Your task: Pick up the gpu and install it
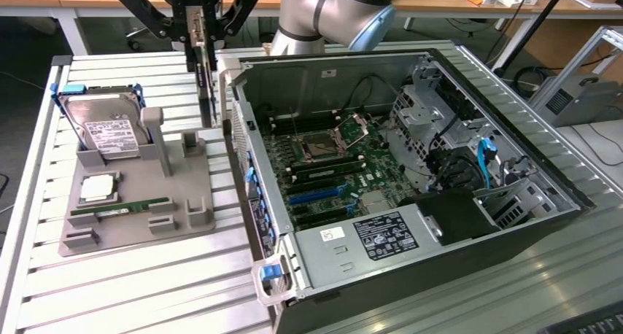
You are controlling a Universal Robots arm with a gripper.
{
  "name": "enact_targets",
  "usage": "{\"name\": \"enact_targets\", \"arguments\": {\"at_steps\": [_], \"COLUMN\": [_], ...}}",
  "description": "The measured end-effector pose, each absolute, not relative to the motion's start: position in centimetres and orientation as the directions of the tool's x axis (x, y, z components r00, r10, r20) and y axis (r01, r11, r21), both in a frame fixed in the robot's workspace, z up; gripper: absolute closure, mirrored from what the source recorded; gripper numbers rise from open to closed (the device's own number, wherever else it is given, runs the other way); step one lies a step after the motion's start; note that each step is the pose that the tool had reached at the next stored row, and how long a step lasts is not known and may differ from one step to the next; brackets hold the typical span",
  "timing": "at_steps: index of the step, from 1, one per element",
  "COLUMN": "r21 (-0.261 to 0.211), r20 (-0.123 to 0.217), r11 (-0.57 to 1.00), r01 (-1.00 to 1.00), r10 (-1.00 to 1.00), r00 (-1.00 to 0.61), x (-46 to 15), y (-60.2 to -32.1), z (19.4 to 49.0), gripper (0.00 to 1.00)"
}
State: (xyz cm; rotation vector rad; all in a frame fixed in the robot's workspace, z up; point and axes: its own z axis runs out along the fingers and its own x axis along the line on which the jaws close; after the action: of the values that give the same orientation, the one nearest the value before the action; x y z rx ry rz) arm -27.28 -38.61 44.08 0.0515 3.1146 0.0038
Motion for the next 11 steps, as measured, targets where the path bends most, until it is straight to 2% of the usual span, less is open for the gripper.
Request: {"name": "enact_targets", "arguments": {"at_steps": [11], "r21": [0.003], "r20": [-0.026], "r11": [0.999], "r01": [0.033], "r10": [0.033], "r00": [-0.999], "x": [-27.01], "y": [-38.62], "z": [44.08], "gripper": [0.73]}}
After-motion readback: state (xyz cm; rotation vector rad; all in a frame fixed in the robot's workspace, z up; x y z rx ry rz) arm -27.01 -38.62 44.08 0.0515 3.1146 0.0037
